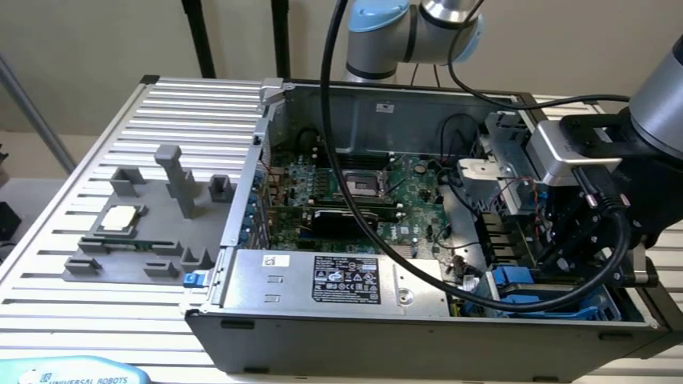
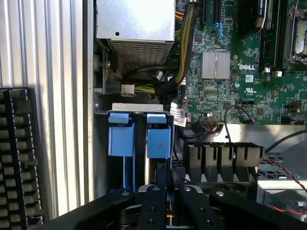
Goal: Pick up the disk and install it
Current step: 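Insert the second disk wire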
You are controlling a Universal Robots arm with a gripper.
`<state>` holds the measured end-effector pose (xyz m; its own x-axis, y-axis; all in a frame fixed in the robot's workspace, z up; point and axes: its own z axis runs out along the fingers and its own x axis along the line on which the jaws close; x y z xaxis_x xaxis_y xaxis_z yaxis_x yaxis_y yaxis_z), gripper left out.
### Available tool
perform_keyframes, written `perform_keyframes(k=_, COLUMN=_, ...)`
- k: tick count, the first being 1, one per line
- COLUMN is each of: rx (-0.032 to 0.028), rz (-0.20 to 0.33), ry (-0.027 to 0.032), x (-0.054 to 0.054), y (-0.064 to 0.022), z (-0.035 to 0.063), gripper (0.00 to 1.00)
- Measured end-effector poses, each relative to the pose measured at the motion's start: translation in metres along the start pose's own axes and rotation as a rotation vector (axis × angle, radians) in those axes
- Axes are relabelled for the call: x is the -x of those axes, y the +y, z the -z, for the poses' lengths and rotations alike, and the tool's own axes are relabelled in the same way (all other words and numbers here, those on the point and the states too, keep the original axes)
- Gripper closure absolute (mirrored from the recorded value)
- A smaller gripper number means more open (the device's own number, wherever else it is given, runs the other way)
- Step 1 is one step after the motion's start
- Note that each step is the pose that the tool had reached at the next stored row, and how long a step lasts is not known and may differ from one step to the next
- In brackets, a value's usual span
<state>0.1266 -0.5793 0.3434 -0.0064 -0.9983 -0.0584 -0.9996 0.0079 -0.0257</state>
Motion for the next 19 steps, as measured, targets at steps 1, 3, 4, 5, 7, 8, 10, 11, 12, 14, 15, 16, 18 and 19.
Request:
perform_keyframes(k=1, rx=0.0, rz=0.0, ry=0.0, x=0.0, y=0.0001, z=0.0, gripper=0.84)
perform_keyframes(k=3, rx=0.0, rz=0.0, ry=0.0001, x=0.0, y=0.0003, z=0.0001, gripper=0.84)
perform_keyframes(k=4, rx=0.0, rz=0.0, ry=0.0001, x=0.0, y=0.0004, z=0.0001, gripper=0.84)
perform_keyframes(k=5, rx=0.0, rz=0.0, ry=-0.0001, x=0.0, y=0.0005, z=0.0001, gripper=0.84)
perform_keyframes(k=7, rx=0.0001, rz=0.0, ry=-0.0003, x=0.0, y=0.0006, z=0.0004, gripper=0.84)
perform_keyframes(k=8, rx=0.0001, rz=0.0, ry=-0.0003, x=0.0, y=0.0006, z=0.0006, gripper=0.84)
perform_keyframes(k=10, rx=0.0, rz=0.0, ry=0.0001, x=0.0001, y=0.0007, z=0.0013, gripper=0.84)
perform_keyframes(k=11, rx=0.0001, rz=0.0, ry=0.0, x=0.0001, y=0.0007, z=0.0017, gripper=0.84)
perform_keyframes(k=12, rx=0.0001, rz=0.0, ry=-0.0001, x=0.0001, y=0.0007, z=0.0019, gripper=0.84)
perform_keyframes(k=14, rx=0.0001, rz=0.0, ry=-0.0002, x=0.0001, y=0.0008, z=0.0021, gripper=0.84)
perform_keyframes(k=15, rx=0.0001, rz=0.0, ry=-0.0002, x=0.0001, y=0.0009, z=0.0021, gripper=0.84)
perform_keyframes(k=16, rx=0.0001, rz=0.0, ry=0.0, x=0.0, y=0.001, z=0.0022, gripper=0.84)
perform_keyframes(k=18, rx=0.0001, rz=0.0, ry=0.001, x=-0.0001, y=0.0014, z=0.0023, gripper=0.84)
perform_keyframes(k=19, rx=0.0001, rz=0.0, ry=0.0013, x=-0.0001, y=0.0016, z=0.0022, gripper=0.84)
